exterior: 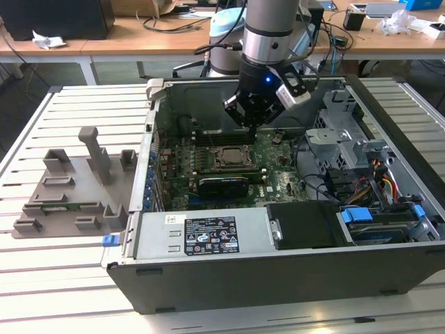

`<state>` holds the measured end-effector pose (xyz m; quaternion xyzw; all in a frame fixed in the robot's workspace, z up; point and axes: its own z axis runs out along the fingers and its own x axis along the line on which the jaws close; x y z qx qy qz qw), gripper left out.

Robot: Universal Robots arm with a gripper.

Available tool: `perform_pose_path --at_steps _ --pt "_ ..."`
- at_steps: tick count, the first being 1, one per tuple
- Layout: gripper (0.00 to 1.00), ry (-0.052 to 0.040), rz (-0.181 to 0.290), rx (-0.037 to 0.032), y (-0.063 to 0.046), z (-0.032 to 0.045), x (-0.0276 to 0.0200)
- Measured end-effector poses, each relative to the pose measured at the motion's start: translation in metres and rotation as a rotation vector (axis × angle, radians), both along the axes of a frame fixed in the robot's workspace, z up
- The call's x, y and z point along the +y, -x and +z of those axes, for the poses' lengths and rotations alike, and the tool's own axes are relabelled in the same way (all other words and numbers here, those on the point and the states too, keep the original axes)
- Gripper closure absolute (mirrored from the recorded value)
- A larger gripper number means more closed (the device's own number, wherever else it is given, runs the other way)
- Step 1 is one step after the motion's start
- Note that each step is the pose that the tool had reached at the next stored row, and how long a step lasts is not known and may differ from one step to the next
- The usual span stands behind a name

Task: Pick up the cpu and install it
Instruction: 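Install the first cpu locking lever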

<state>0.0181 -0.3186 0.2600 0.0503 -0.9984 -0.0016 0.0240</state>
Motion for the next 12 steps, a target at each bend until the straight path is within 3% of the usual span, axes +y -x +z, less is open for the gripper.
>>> perform_pose_path --at_steps 1,6,8,10,11,12 --pt "0.89 -0.0181 -0.005 0.0001 0.000 0.0001 0.0000" --pt "0.89 -0.0178 -0.005 0.0002 0.000 0.0015 -0.0001" --pt "0.89 -0.0178 -0.005 0.0000 0.000 0.0095 0.0000" --pt "0.89 -0.0178 -0.005 0.0001 0.000 0.0253 0.0000" --pt "0.89 -0.0178 -0.005 0.0001 0.000 0.0299 0.0000" --pt "0.89 -0.0182 -0.005 -0.0001 0.000 0.0299 0.0000"
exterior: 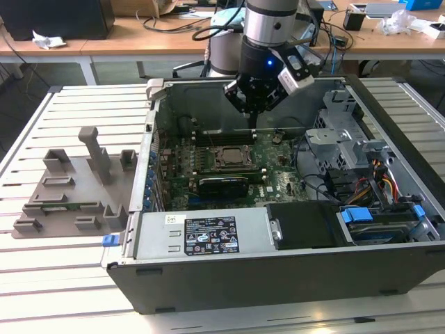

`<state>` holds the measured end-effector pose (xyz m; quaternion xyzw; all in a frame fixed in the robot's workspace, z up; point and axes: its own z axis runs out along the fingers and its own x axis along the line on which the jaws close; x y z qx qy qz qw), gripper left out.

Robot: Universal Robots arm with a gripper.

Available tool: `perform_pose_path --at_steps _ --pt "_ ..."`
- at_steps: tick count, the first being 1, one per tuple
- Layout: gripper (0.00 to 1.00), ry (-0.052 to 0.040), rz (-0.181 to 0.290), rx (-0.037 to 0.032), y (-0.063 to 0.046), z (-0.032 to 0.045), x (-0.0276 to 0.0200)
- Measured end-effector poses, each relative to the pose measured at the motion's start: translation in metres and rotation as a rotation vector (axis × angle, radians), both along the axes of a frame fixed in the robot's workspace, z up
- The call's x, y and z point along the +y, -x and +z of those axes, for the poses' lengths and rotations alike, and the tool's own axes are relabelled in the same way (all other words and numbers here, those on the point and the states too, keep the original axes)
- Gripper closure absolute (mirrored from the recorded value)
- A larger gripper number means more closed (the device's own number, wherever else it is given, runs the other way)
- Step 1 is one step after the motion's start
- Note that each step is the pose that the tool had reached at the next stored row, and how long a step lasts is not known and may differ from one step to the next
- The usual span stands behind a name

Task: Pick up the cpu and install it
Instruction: 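Install the first cpu locking lever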

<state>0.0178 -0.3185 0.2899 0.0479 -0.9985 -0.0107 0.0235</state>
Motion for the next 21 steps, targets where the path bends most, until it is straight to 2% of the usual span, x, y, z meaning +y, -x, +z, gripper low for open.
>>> perform_pose_path --at_steps 2,8,10,21 --pt "0.89 0.0004 0.000 0.0002 0.000 0.0003 0.0000" --pt "0.89 0.0004 0.000 0.0002 0.010 0.0002 -0.0001" --pt "0.89 0.0004 0.000 0.0002 0.037 -0.0005 0.0000" --pt "0.89 0.0003 0.000 0.0001 0.046 -0.0013 0.0001"
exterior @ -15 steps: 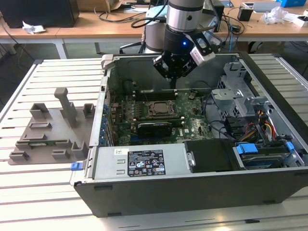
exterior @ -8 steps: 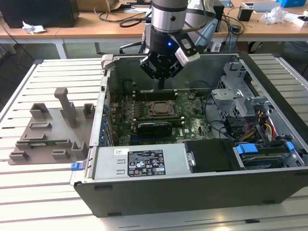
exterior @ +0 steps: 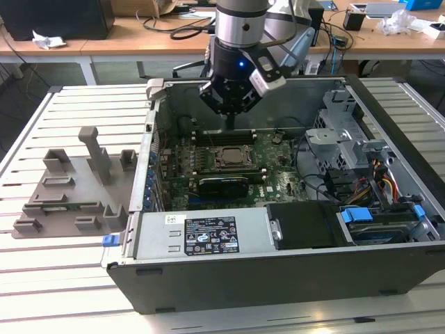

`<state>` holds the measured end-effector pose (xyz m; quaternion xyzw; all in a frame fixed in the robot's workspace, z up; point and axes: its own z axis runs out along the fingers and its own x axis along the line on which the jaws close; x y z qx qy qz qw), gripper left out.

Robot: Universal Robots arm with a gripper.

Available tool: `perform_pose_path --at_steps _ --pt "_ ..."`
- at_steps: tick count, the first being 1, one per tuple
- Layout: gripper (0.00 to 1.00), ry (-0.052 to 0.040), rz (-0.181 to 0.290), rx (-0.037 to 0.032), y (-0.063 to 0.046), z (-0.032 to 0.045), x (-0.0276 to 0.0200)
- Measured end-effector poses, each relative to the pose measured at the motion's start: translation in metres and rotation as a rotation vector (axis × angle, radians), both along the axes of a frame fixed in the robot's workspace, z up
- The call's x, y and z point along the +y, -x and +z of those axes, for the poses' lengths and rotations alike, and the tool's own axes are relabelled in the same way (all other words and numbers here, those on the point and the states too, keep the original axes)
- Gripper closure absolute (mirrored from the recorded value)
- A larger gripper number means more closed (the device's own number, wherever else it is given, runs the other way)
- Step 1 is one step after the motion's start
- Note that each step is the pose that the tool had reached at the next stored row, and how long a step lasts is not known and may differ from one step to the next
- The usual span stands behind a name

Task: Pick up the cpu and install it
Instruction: 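Install the first cpu locking lever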

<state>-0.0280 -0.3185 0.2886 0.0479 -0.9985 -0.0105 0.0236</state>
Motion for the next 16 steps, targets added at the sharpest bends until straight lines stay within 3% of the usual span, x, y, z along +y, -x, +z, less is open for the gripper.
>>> perform_pose_path --at_steps 5,11,16 --pt "0.89 -0.0001 0.000 0.0000 0.003 -0.0026 0.0015" --pt "0.89 0.0000 0.000 0.0000 0.028 -0.0064 0.0208" --pt "0.89 0.0000 0.000 0.0001 0.052 -0.0112 0.0324"
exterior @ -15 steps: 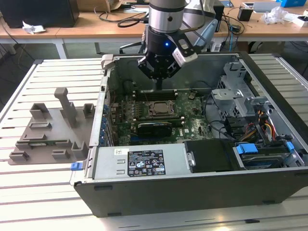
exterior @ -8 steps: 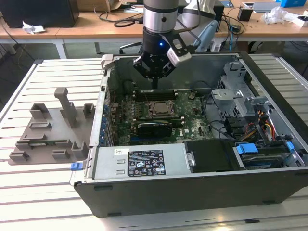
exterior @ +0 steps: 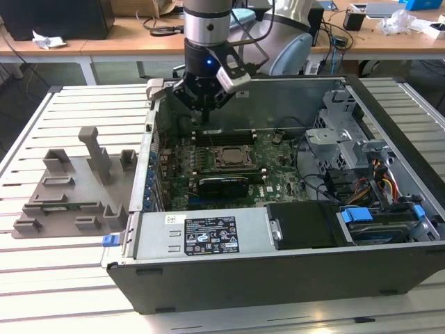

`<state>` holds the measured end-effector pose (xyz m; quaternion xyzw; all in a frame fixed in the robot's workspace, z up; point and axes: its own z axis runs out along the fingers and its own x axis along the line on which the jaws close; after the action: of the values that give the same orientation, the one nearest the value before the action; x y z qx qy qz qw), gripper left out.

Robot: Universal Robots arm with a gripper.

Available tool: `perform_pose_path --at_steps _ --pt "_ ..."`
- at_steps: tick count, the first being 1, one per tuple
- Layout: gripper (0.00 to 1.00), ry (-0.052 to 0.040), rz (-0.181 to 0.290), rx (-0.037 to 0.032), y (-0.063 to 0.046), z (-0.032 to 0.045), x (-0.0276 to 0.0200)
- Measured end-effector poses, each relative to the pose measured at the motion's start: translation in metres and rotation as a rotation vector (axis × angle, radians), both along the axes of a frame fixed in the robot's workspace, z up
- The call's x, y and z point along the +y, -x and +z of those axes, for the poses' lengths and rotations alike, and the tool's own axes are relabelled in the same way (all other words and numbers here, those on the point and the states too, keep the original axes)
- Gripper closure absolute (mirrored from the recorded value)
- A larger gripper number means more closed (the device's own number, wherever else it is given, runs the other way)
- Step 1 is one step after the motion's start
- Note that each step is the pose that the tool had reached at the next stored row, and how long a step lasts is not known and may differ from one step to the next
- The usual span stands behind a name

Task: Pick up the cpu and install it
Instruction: 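Install the first cpu locking lever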

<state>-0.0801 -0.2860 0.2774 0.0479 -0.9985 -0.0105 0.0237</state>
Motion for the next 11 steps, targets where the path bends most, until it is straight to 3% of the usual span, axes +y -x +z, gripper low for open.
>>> perform_pose_path --at_steps 4,11 --pt "0.89 0.0000 0.000 0.0000 0.0091 -0.0038 0.0045" --pt "0.89 0.0002 0.000 0.0001 0.0094 -0.0105 0.0049"
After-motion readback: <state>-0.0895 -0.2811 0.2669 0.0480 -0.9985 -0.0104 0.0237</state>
